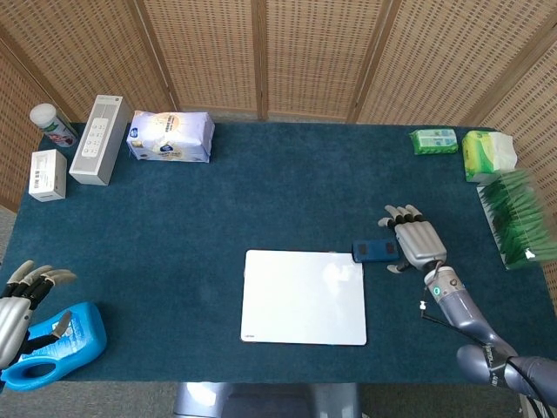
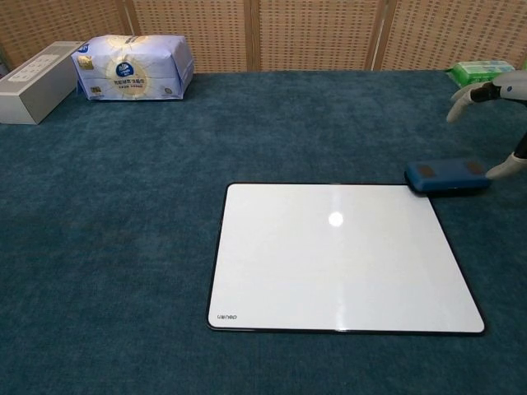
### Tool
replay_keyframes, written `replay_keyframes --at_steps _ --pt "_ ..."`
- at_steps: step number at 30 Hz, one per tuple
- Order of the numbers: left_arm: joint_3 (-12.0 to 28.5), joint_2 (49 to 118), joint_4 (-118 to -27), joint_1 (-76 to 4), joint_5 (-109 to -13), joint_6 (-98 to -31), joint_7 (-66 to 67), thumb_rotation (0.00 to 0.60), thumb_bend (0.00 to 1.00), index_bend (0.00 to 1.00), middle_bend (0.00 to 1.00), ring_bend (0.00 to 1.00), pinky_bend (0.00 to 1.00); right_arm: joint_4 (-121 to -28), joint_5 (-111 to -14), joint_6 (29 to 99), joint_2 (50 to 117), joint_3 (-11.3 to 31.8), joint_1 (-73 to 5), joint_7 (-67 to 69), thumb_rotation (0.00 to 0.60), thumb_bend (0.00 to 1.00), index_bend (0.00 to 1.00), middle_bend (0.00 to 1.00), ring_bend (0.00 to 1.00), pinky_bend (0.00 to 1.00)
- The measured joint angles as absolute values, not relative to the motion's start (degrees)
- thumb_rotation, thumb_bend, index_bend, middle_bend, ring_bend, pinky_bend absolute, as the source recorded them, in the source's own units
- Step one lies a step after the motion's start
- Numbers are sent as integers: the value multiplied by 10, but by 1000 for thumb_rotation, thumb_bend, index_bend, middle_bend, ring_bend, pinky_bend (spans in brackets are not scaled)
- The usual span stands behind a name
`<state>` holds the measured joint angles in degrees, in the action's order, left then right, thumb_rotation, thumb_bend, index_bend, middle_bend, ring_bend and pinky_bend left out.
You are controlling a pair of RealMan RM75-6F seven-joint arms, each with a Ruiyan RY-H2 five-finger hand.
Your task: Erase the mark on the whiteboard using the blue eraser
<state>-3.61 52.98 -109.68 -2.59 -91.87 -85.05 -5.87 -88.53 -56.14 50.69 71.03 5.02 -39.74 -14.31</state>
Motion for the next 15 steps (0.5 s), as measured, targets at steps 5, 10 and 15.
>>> replay_keyframes --at_steps 5,10,15 --pt "-32 533 -1092 -27 -908 -846 -53 600 494 245 258 157 0 -892 -566 517 708 55 -392 -140 600 0 33 25 0 0" --pt "-27 536 -1086 -25 -898 -851 -39 600 494 246 258 157 0 -913 -579 547 698 59 -377 -133 600 0 34 24 0 0" --pt "-21 545 -1072 -19 -875 -856 -20 600 495 245 258 156 0 -950 -601 604 679 57 -347 -133 600 0 39 24 0 0"
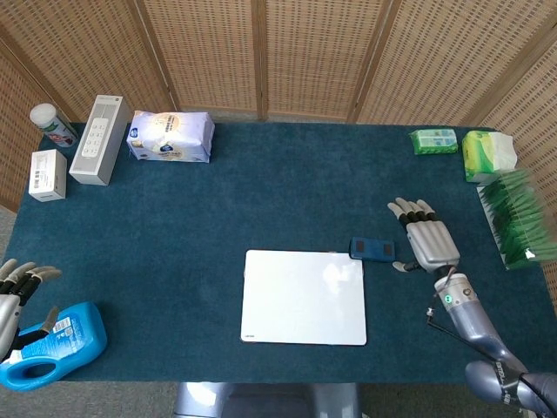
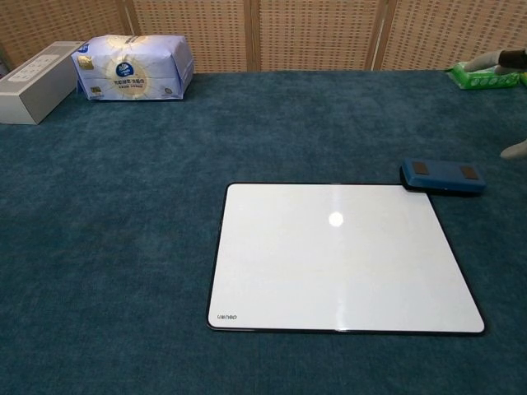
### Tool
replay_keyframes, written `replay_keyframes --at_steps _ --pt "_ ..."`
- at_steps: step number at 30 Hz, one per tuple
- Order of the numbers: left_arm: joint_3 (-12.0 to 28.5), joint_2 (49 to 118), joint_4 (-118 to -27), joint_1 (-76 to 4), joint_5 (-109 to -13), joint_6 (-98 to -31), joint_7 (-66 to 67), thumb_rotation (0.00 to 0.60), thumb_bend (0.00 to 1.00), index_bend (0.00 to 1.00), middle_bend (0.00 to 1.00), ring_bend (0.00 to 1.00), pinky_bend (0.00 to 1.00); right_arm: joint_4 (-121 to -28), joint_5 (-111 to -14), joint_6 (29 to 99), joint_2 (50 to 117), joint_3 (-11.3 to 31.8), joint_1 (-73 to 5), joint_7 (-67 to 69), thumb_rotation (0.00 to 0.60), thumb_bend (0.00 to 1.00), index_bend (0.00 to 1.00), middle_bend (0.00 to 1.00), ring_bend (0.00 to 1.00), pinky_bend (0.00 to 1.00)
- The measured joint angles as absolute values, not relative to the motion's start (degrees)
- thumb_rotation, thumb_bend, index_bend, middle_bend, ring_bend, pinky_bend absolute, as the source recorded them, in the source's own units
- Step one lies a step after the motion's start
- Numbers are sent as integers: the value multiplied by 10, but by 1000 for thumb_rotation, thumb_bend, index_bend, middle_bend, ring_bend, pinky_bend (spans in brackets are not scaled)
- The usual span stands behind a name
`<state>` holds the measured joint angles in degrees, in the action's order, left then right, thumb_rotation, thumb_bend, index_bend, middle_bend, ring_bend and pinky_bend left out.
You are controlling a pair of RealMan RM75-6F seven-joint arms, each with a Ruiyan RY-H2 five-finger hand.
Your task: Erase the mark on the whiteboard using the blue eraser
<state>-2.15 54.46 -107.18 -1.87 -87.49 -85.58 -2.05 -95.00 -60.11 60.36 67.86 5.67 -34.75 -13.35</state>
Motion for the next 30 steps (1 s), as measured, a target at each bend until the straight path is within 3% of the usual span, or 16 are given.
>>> replay_keyframes --at_steps 15,22,30 --pt "-10 559 -1040 1 -851 -880 -7 600 494 246 256 156 0 -1038 -692 812 632 18 -209 -193 600 0 73 28 0 0" --pt "-5 560 -1027 14 -848 -899 -33 600 495 247 255 156 0 -1050 -739 860 629 -2 -160 -199 600 0 85 28 0 0" --pt "-3 560 -1026 14 -846 -893 -38 600 495 248 256 156 0 -1051 -756 864 638 -3 -137 -195 600 0 124 30 0 0"
